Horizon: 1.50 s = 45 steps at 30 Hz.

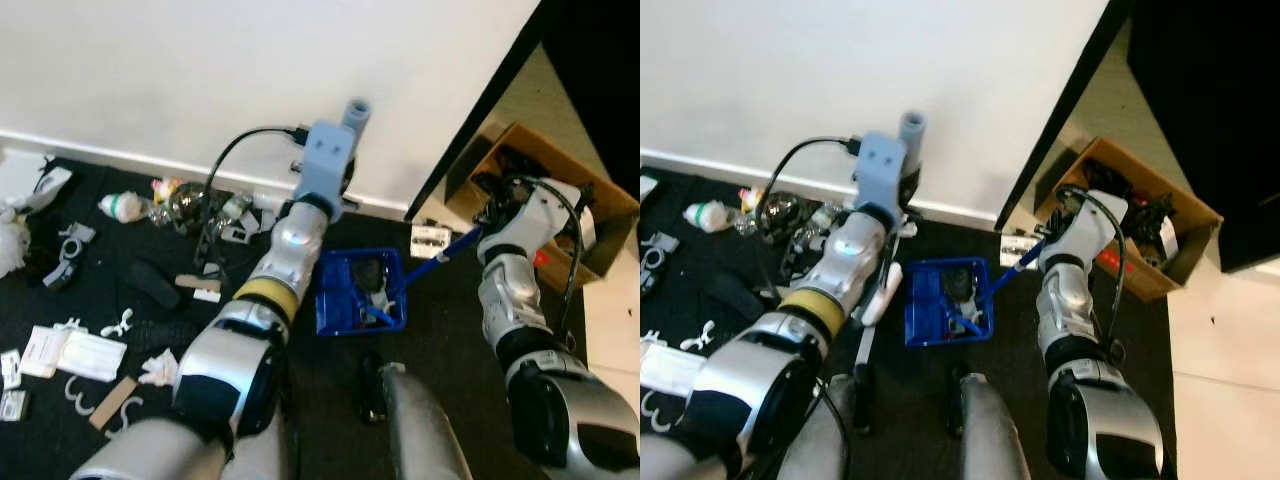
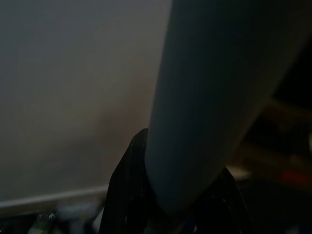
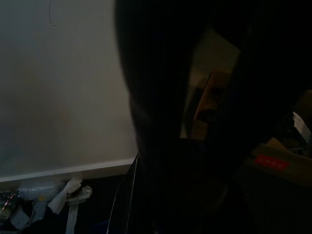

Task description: Sweep floor

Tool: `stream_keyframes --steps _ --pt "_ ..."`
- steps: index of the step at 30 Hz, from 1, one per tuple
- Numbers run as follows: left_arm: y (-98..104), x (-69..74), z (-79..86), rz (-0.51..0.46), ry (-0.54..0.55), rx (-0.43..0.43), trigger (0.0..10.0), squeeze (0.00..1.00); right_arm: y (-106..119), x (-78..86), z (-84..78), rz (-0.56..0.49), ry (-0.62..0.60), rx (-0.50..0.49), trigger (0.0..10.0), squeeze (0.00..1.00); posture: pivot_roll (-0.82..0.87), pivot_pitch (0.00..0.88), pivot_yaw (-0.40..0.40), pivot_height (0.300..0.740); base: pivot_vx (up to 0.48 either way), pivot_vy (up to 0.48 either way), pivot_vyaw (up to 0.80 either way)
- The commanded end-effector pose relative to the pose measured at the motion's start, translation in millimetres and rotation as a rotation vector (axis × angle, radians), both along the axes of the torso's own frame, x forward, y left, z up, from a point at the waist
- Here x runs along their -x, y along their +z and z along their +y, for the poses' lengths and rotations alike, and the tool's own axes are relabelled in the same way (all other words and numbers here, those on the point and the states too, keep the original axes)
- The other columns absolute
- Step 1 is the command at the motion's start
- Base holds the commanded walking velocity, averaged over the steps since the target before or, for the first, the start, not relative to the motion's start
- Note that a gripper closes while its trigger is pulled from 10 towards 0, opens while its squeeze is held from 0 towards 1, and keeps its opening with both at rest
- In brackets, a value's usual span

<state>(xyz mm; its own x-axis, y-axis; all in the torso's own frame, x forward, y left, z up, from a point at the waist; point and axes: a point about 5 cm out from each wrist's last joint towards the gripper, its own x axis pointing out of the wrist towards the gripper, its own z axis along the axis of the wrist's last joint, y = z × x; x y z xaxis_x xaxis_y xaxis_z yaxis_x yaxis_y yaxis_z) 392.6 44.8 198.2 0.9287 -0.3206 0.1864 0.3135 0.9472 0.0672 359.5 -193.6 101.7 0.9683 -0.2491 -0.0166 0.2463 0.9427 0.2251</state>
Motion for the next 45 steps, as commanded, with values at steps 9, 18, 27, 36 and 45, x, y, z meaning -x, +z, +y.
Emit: stream_keyframes --steps 9,18,27,36,45 --pt "36.2 -10.8 16.4 -0.086 0.052 0.072 10.0 0.00 -33.7 15.0 3.0 0.148 0.005 -0.046 10.0 0.00 -0.01 0.345 -0.019 0.740 0.000 0.000 0.00" --pt "42.6 -18.4 71.2 -0.084 -0.043 -0.231 10.0 0.00 -33.0 14.3 3.1 0.146 0.007 -0.048 10.0 0.00 0.00 0.345 -0.023 0.740 0.000 0.000 0.00" --pt "51.1 -17.1 127.0 -0.031 0.010 -0.322 10.0 0.00 -33.1 13.8 5.6 0.149 0.016 -0.048 10.0 0.00 0.01 0.342 -0.030 0.740 0.000 0.000 0.00" --pt "-14.7 1.2 169.0 0.099 0.111 -0.672 10.0 0.00 -34.1 13.7 10.2 0.152 0.023 -0.055 10.0 0.00 0.01 0.353 -0.027 0.740 0.000 0.000 0.00" --pt "-47.8 12.3 179.3 0.182 0.200 -0.688 10.0 0.00 -36.1 15.8 7.3 0.155 0.021 -0.049 10.0 0.00 0.00 0.349 -0.027 0.740 0.000 0.000 0.00"
